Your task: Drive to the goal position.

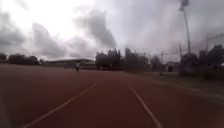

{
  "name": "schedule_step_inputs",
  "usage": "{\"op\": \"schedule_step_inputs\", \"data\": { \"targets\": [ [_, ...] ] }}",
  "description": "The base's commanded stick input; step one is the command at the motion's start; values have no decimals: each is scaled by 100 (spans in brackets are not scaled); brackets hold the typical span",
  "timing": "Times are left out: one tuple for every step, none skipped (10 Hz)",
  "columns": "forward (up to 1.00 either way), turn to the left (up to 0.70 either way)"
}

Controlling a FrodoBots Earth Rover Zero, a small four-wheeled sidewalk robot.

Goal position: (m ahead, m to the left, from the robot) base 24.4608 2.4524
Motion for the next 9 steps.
{"op": "schedule_step_inputs", "data": {
  "targets": [
    [85, 0],
    [85, 0],
    [85, 0],
    [85, 0],
    [85, 0],
    [85, 0],
    [85, 0],
    [85, 0],
    [85, 0]
  ]
}}
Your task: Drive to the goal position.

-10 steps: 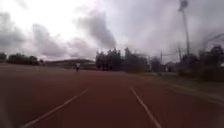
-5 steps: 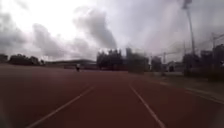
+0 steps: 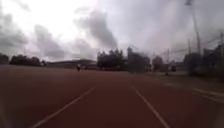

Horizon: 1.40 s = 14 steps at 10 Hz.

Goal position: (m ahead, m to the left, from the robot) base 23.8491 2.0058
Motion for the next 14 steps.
{"op": "schedule_step_inputs", "data": {
  "targets": [
    [85, 0],
    [85, 0],
    [85, 0],
    [85, 0],
    [85, 0],
    [85, 0],
    [85, 0],
    [85, 0],
    [85, 0],
    [85, 0],
    [85, 0],
    [85, 0],
    [85, 0],
    [85, 0]
  ]
}}
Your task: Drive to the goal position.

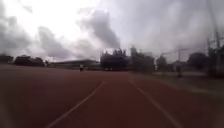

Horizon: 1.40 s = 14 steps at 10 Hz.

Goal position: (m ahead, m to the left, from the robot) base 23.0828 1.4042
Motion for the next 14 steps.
{"op": "schedule_step_inputs", "data": {
  "targets": [
    [85, 0],
    [85, 0],
    [85, 0],
    [85, 0],
    [85, 0],
    [85, 0],
    [85, 0],
    [85, 0],
    [85, -14],
    [85, -34],
    [85, -34],
    [85, -24],
    [85, -5],
    [85, 0]
  ]
}}
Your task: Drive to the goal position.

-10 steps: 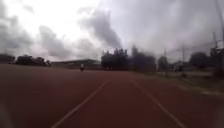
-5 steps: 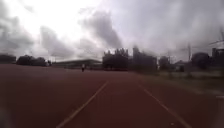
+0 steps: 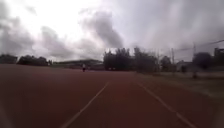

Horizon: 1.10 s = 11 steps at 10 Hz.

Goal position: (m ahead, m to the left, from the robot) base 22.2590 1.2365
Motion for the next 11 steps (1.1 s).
{"op": "schedule_step_inputs", "data": {
  "targets": [
    [85, 0],
    [85, 0],
    [85, 0],
    [85, 0],
    [85, 0],
    [85, 0],
    [85, 0],
    [85, 0],
    [85, 0],
    [85, 0],
    [85, 0]
  ]
}}
